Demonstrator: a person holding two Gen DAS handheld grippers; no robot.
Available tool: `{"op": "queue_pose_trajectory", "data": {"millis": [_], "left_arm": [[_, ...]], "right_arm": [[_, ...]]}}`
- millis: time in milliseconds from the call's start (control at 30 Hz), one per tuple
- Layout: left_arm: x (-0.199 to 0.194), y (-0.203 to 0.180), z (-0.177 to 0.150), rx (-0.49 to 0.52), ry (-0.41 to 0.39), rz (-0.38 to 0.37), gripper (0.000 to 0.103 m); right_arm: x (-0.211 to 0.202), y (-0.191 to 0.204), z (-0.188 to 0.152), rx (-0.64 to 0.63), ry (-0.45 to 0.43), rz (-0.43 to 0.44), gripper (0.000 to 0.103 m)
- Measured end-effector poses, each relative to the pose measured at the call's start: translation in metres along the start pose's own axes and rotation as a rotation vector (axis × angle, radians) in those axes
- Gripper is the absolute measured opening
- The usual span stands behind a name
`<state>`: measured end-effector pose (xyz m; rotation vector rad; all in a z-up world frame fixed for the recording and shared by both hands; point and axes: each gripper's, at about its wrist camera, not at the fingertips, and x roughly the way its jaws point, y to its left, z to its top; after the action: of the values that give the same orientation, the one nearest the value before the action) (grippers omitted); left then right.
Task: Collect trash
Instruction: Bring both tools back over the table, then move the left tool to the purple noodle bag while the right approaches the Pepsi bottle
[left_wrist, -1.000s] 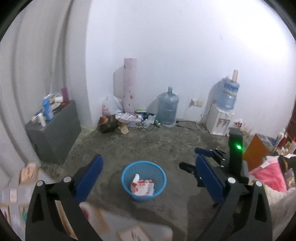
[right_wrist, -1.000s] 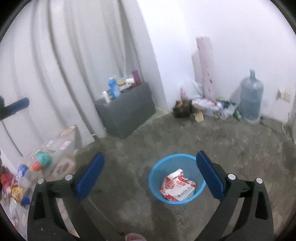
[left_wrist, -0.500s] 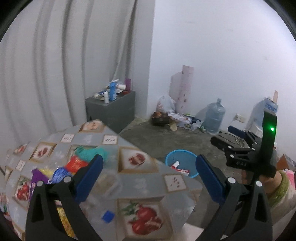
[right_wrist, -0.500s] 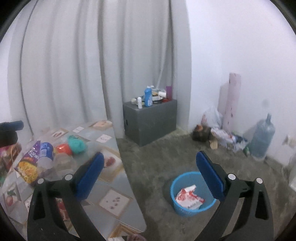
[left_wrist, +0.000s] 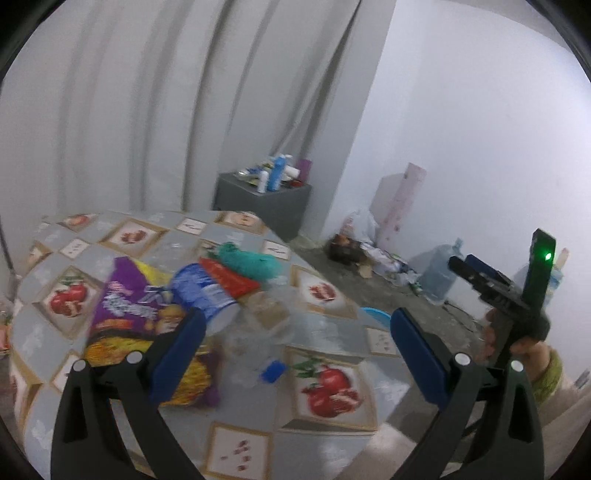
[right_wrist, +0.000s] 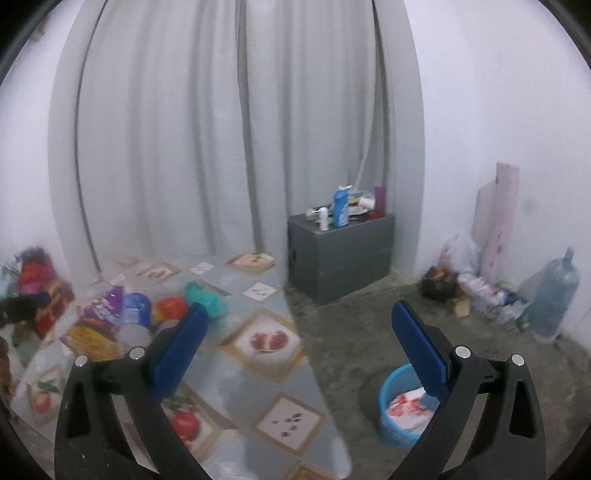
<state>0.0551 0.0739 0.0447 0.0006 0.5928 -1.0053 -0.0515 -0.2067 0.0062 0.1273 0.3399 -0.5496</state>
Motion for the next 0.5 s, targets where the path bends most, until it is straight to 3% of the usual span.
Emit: {"op": "queue_pose_trajectory", "data": {"millis": [167,367,500], "left_arm": [[0.000,0.024,-0.017,-0.045,0.011,0.021,0.098],[0.001,0.043,-0.033,-0.040,-0.032,0.100,0.098],[0.000,0.055,-0.041,-0.069,-0.047,0.110,0.098]], "right_arm": [[0.007,0.009,-0.011,0.056,0.039,0.068,0.095],[0.016,0.029,-0.020,0.001,0.119,0.145,0.095],[0.034,0.041,-0.014,-0.034,0.171,0.193,0.095]]}}
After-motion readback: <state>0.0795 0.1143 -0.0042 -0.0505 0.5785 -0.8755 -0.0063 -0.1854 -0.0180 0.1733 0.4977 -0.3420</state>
